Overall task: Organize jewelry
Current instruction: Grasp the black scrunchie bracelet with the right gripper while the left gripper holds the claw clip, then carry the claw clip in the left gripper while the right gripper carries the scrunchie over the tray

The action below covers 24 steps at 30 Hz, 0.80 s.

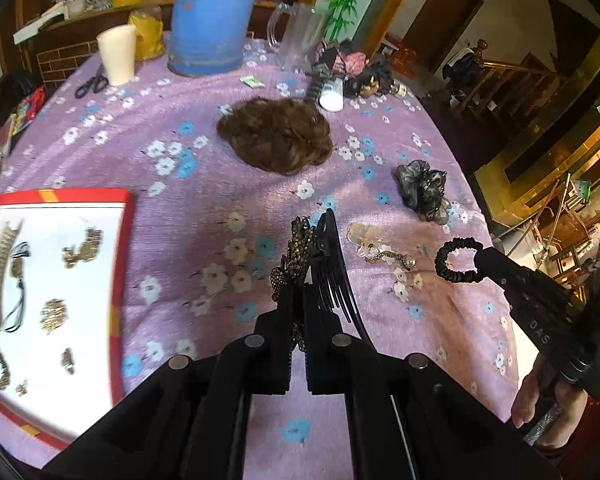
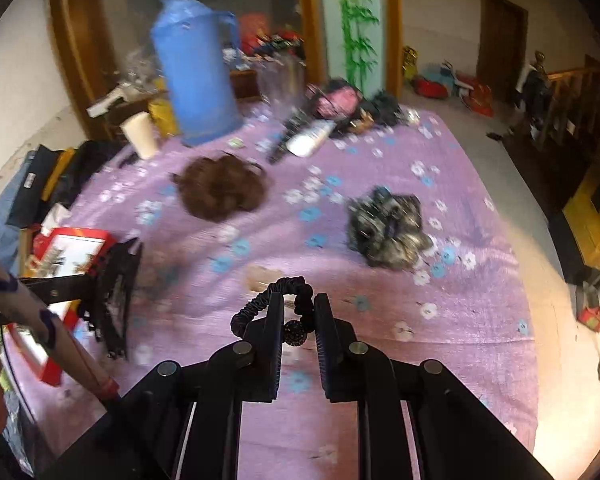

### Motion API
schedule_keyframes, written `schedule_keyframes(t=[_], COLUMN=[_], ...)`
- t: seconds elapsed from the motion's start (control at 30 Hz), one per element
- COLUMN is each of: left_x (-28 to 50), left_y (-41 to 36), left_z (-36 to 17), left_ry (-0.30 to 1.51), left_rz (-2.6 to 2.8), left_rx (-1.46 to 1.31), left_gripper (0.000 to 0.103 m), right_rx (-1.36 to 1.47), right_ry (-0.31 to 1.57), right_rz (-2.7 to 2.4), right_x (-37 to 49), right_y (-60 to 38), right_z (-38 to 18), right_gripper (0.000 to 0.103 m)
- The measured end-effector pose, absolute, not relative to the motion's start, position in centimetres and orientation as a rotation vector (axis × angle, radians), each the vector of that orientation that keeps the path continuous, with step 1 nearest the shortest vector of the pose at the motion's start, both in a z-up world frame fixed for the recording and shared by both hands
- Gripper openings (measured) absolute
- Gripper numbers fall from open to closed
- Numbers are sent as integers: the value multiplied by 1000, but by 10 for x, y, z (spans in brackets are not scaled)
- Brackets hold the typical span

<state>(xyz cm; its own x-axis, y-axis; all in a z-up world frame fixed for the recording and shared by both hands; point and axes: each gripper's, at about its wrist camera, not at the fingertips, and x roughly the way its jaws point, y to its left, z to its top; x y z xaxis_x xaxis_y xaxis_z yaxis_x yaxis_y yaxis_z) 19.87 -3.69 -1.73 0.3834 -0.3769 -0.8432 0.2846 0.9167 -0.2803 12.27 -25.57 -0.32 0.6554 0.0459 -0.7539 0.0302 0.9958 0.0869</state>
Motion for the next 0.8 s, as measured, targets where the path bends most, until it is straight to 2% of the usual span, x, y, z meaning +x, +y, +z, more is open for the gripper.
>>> schedule_keyframes(t=[0.47, 0.8], left_x=[158, 139], left_y=[67, 137], left_z=[43, 53], left_ry=[1005, 983], left_rz=[-290, -177], left_rx=[-143, -177], left_gripper=[4, 4], right_rx=[37, 15], right_ry=[725, 695], right_rz=[260, 416], right_x=[111, 116], right_y=[-142, -69], right_z=[58, 65], right_gripper=[16, 16])
